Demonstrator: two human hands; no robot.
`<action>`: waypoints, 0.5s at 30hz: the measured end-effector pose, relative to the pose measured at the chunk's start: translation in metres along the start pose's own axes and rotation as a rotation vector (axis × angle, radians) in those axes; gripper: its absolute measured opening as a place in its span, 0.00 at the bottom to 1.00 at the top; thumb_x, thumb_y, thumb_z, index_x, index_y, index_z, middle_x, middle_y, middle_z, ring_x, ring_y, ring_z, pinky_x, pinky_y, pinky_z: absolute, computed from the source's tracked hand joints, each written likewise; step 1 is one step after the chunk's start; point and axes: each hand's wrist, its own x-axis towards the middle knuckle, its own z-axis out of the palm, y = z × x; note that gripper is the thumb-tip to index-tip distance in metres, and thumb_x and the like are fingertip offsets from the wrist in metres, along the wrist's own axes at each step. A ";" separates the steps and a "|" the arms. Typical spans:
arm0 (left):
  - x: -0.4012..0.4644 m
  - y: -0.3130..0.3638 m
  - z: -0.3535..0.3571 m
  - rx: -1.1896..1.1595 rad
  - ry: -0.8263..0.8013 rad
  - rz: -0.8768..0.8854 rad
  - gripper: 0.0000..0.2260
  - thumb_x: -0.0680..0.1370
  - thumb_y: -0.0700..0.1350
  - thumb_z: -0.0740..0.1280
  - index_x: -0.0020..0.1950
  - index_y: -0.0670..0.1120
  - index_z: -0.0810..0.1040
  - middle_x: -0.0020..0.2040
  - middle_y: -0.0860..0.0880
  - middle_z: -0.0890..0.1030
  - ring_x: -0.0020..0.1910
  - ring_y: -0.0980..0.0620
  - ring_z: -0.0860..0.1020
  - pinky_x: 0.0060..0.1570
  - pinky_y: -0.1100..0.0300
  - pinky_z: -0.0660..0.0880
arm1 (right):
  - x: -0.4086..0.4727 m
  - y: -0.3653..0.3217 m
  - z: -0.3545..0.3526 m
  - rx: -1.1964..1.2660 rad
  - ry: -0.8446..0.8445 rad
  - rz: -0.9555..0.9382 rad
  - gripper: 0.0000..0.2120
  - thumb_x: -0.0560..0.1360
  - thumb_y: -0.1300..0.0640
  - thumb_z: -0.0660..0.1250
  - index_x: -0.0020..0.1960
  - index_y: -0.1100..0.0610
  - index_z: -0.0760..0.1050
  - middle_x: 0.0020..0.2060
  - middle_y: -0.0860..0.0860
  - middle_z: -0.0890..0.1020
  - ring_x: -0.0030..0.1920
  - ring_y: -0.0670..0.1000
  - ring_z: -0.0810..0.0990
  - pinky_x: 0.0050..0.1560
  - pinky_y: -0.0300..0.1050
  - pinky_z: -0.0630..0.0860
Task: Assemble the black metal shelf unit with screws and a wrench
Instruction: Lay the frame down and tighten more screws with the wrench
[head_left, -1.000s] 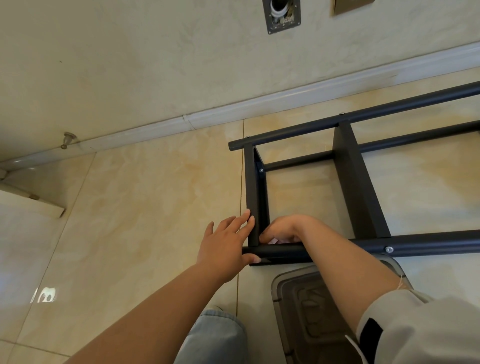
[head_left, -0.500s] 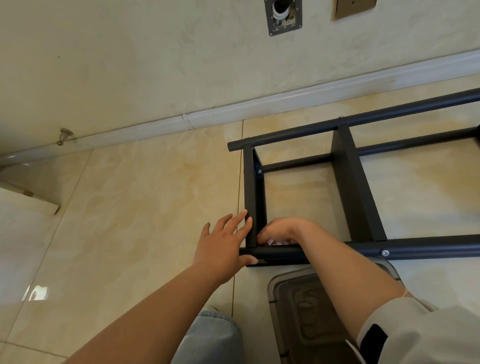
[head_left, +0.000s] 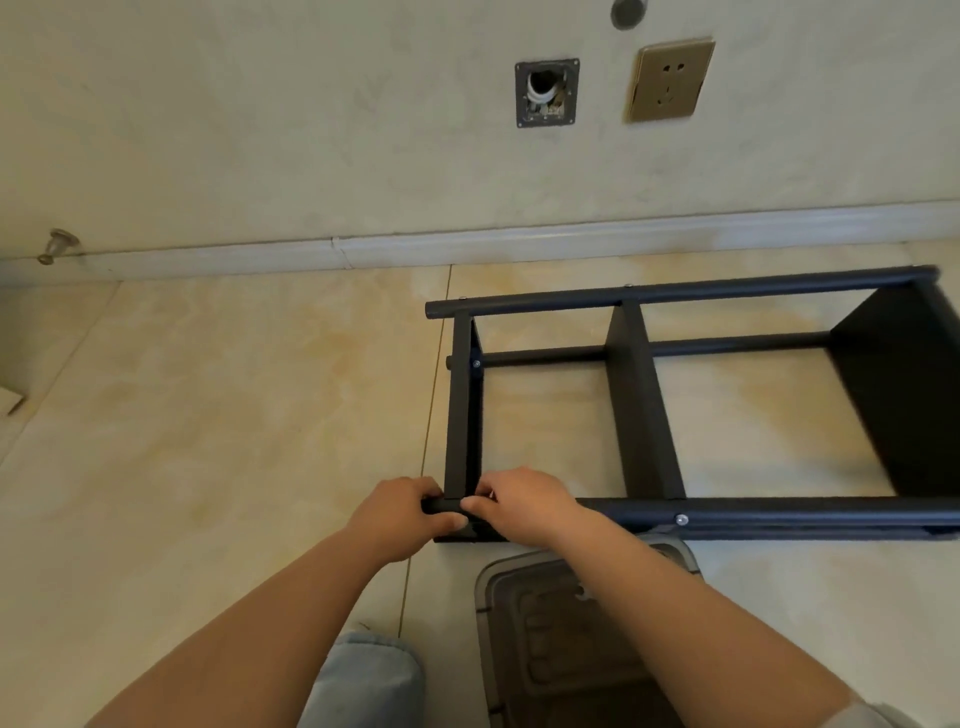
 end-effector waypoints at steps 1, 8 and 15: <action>-0.001 0.003 -0.004 -0.010 0.005 -0.001 0.12 0.74 0.58 0.68 0.47 0.50 0.73 0.37 0.54 0.72 0.34 0.58 0.70 0.30 0.65 0.62 | -0.004 0.000 -0.003 -0.020 0.004 -0.003 0.18 0.79 0.41 0.57 0.59 0.52 0.72 0.49 0.52 0.79 0.46 0.51 0.76 0.44 0.46 0.73; -0.017 0.026 -0.022 -0.024 0.045 0.004 0.10 0.76 0.55 0.67 0.48 0.50 0.73 0.37 0.53 0.74 0.35 0.57 0.73 0.30 0.66 0.63 | -0.023 -0.012 -0.023 -0.164 0.000 0.036 0.16 0.77 0.49 0.62 0.63 0.53 0.70 0.53 0.53 0.77 0.51 0.54 0.76 0.54 0.52 0.75; -0.035 0.062 -0.077 -0.130 0.319 0.078 0.12 0.72 0.55 0.71 0.49 0.50 0.76 0.40 0.52 0.77 0.36 0.56 0.74 0.31 0.65 0.65 | -0.034 -0.034 -0.070 -0.127 0.308 0.148 0.09 0.76 0.52 0.62 0.52 0.54 0.75 0.41 0.51 0.79 0.43 0.52 0.79 0.45 0.46 0.78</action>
